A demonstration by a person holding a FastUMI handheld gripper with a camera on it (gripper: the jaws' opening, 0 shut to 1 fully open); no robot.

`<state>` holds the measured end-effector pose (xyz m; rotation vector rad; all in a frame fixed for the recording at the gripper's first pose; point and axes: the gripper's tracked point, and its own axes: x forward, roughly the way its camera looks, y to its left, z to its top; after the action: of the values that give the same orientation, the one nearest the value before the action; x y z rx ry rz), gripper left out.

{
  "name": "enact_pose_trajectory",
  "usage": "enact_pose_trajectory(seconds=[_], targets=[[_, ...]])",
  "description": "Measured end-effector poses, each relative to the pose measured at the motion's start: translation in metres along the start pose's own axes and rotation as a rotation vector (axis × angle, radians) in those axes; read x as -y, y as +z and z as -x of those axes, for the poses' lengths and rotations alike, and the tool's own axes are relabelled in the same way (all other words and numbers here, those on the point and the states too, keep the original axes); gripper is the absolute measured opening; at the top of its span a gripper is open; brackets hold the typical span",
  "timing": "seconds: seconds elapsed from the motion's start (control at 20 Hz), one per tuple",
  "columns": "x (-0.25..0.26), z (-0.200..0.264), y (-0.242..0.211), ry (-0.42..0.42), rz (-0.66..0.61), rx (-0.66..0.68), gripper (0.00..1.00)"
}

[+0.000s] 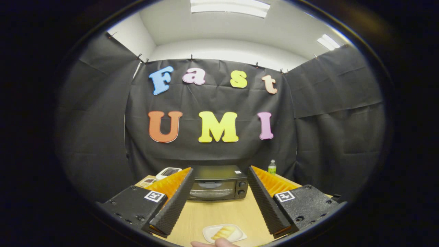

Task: Open the toaster oven, put the food inside, and close the toaster oven door.

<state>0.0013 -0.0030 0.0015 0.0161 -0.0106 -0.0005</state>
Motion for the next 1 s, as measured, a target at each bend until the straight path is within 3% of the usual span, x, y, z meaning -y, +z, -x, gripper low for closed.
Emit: enact_pose_trajectory(seconds=[0.65, 1.0], targets=[[0.008, -0.006, -0.008, -0.012, -0.019, -0.028, 1.0], [0.003, -0.012, -0.02, 0.034, -0.024, -0.075, 1.0]])
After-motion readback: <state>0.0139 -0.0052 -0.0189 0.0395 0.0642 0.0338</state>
